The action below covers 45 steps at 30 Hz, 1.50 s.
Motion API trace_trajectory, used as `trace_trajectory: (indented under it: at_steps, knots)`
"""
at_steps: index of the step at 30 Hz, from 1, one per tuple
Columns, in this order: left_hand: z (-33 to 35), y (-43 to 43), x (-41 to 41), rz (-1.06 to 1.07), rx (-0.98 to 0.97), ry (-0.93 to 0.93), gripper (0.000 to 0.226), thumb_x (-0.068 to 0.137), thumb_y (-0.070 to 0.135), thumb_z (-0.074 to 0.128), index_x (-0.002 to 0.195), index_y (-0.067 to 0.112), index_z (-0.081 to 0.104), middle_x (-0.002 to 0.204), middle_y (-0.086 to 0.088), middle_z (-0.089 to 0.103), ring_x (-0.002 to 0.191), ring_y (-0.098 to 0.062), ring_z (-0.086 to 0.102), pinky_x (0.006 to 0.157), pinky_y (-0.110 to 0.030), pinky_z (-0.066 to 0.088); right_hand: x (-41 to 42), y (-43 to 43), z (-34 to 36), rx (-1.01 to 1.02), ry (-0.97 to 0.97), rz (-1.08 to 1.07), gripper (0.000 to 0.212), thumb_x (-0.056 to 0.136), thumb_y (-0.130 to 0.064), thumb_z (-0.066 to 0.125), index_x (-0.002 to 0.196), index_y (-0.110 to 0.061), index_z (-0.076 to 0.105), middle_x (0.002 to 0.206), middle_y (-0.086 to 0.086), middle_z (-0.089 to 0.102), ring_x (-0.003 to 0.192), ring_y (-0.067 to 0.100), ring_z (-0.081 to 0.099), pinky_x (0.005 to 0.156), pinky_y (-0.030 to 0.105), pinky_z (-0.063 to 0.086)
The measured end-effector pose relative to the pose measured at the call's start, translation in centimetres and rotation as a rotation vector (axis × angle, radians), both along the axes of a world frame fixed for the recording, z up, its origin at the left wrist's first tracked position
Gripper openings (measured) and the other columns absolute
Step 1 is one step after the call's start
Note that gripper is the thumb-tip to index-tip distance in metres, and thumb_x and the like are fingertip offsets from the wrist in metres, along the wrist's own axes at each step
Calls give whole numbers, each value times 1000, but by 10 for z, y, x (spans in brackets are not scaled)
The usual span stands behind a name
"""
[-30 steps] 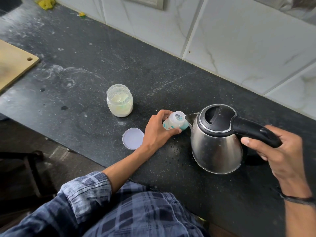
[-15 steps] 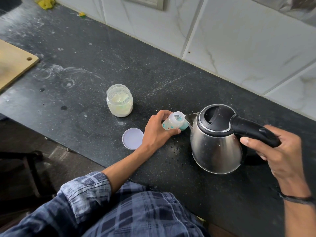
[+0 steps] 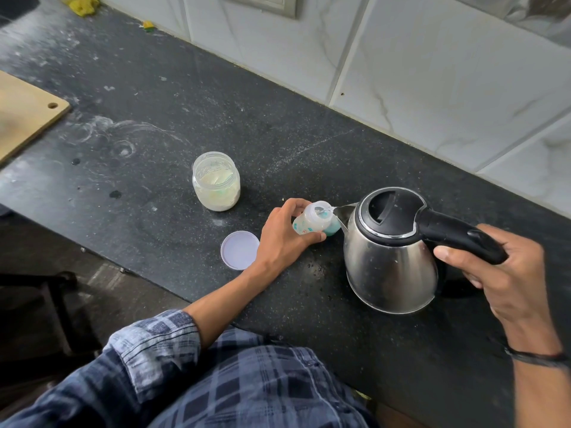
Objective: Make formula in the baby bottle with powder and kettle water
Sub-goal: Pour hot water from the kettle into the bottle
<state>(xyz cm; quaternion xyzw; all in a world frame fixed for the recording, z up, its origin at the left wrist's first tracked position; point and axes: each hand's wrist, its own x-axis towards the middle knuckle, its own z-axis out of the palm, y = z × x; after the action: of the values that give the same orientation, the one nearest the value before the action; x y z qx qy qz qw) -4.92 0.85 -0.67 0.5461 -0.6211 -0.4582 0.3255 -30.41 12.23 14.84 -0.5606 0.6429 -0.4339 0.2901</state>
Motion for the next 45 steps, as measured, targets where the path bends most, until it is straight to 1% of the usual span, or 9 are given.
trace_trajectory:
  at_steps: [3,14,19,24,28,35,39,41,45]
  knots:
    - [1,0,0,1,1,3,58,65,38,89,114,36,59,111,21,65,110,-8,56,93,-36,48,-1,0,-2,5,3,-9,17,71,-14,86,73,-16,69,54,-15,52,47,4,44,47,14,34]
    - [1,1,1,-6,-2,-2,58,67,39,89,115,36,58,113,20,64,110,-8,55,93,-36,48,1,-1,0,-1,-17,12,18,72,-12,80,69,-27,72,54,-17,54,47,3,47,48,12,36]
    - [1,1,1,-6,2,-1,58,66,40,89,115,36,58,113,20,64,110,-8,56,93,-37,48,-1,-2,-1,4,-7,5,13,72,-14,81,71,-24,71,55,-16,55,47,4,47,47,13,36]
    - [0,1,1,2,0,-3,57,66,40,89,114,38,58,111,20,65,109,-8,56,93,-37,49,0,-2,-1,6,-14,-10,14,71,-16,81,70,-11,68,53,-15,51,46,4,44,47,12,35]
    - [-1,1,1,1,3,-2,57,66,40,89,113,38,58,111,21,65,109,-8,56,92,-37,49,1,-3,-1,2,-22,-10,13,72,-13,81,68,-16,68,53,-14,51,46,4,44,47,13,34]
    - [0,1,1,-1,7,-1,57,66,39,89,114,37,58,112,21,65,109,-8,56,92,-37,49,0,-3,-1,-1,-4,-11,20,72,-14,80,77,1,67,54,-14,53,46,4,45,47,12,35]
    - [1,1,1,0,12,1,57,66,39,89,114,38,57,112,20,64,109,-8,56,93,-39,49,2,-3,2,-3,-15,-1,11,73,-12,79,72,-13,69,54,-16,54,46,3,46,48,11,36]
    - [1,1,1,1,12,1,57,66,39,89,114,38,57,113,20,64,110,-8,56,93,-39,49,2,-3,2,-7,-18,9,19,73,-9,80,68,-24,69,54,-16,54,46,3,47,48,11,36]
    - [1,1,1,0,12,-1,57,67,39,89,113,39,57,113,19,64,110,-8,56,94,-39,49,2,-5,1,-9,-6,14,20,73,-9,81,67,-25,69,54,-16,52,46,4,46,48,12,35]
